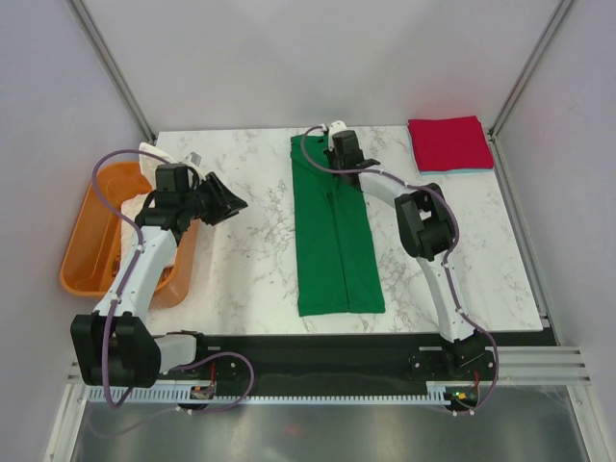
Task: Fold and stack the t-shirts
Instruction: Fold the tshirt
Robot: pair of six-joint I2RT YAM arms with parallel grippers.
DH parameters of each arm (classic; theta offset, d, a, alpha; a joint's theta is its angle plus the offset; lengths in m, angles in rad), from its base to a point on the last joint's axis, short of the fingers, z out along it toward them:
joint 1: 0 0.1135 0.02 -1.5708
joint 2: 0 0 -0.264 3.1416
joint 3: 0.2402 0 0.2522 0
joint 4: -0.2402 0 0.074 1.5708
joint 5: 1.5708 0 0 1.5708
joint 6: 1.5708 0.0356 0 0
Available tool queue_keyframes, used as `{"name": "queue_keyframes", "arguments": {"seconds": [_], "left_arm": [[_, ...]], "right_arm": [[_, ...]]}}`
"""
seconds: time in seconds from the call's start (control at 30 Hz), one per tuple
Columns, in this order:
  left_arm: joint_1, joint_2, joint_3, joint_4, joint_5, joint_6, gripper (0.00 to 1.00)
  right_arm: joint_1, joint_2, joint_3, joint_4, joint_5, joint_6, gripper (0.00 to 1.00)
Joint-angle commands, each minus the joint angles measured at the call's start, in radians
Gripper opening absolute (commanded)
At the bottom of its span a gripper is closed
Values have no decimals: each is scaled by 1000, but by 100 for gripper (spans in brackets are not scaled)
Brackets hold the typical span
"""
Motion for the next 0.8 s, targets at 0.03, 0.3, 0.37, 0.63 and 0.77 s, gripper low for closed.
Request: {"name": "queue_keyframes", "arguments": {"seconds": [0.03, 0.3, 0.37, 0.63, 0.77], "left_arm": [[8, 0, -1, 37, 27, 4, 46], [9, 4, 1, 38, 27, 4, 46], [9, 3, 1, 38, 25, 4, 46], [11, 3, -2, 38, 24, 5, 46], [9, -5, -4, 38, 19, 4, 46]], "right_arm": [[-41, -34, -11, 37, -108, 193, 0], [-49, -40, -31, 48, -117, 240, 0], [-47, -48, -40, 48, -113, 253, 0], [-50, -98, -92, 48, -16, 297, 0], [-50, -120, -117, 56, 19, 313, 0]]}}
